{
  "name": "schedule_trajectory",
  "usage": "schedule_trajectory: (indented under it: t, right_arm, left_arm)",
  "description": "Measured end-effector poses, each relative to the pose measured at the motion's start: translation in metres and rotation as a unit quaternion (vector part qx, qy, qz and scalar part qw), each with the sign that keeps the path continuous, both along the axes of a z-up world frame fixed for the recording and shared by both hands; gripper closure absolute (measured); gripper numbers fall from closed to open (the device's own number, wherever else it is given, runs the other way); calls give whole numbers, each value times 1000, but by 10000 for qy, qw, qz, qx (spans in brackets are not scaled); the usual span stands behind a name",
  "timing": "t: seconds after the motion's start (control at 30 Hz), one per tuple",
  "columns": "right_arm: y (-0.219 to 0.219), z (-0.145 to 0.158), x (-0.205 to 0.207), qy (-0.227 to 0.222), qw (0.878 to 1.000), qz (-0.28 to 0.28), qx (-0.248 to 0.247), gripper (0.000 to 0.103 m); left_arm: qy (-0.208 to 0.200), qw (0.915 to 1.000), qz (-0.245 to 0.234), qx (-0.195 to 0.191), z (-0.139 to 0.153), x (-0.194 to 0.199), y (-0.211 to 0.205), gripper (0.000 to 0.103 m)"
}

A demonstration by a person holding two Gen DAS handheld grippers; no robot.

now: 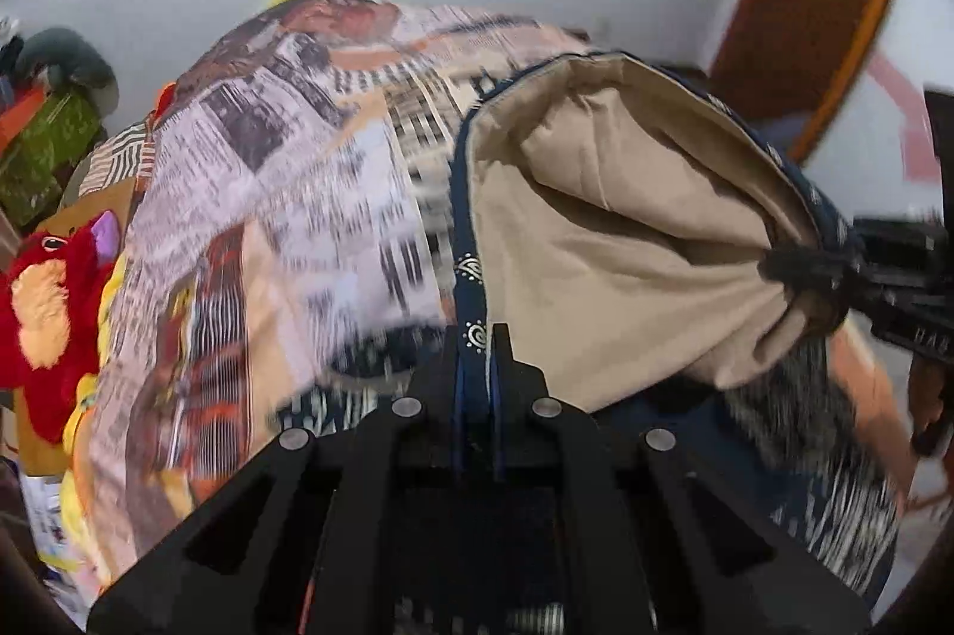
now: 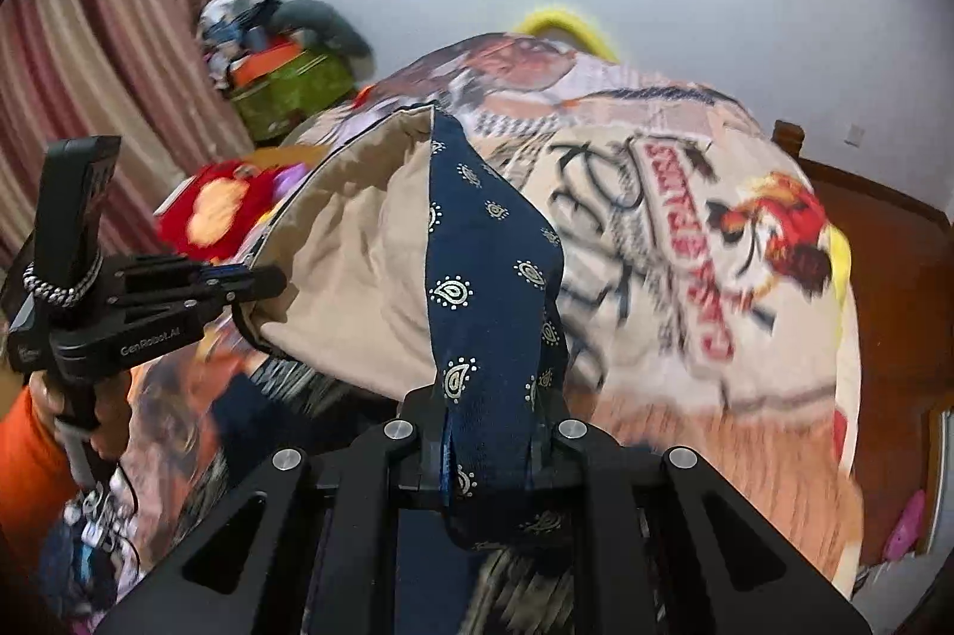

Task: Fold large clothes
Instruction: 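Fold the hood down over the jacket body with the right gripper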

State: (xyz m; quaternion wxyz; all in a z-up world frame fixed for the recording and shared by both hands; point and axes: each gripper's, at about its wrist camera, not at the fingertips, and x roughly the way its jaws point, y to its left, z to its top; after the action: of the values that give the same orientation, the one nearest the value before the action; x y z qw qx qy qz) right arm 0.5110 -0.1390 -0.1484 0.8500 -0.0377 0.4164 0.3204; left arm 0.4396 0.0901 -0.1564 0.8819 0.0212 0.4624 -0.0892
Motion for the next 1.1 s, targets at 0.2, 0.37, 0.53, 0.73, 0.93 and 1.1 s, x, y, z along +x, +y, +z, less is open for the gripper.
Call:
schedule_trajectory:
  t: [0.2,0.37,0.53,0.73,0.93,1.1]
  right_arm:
    - [-5,-27,-64,273,9988,251,-311,90]
    - [-12,-55,-101,546,9965,345,-522,89]
    - [-20,-62,-123,500,9935,490,-900,82]
    - [-48,-47,-128,630,9935,440,-841,80]
    - [-85,-18,-123,659,9966,142,-470,61]
    - [-109,3,-109,216,9981,-404,-413,41]
  left_arm:
    - [417,9988,-231,149,-33,-60,-11,96]
    - [877,9958,-238,75,-58,-88,1,96]
    - [860,9963,-78,2,-53,-106,35,80]
    - [505,9974,500,74,-27,-105,84,54]
    - [392,9923,1159,-170,-22,-78,126,52]
    - [631,9887,1339,-227,-49,-43,136,49]
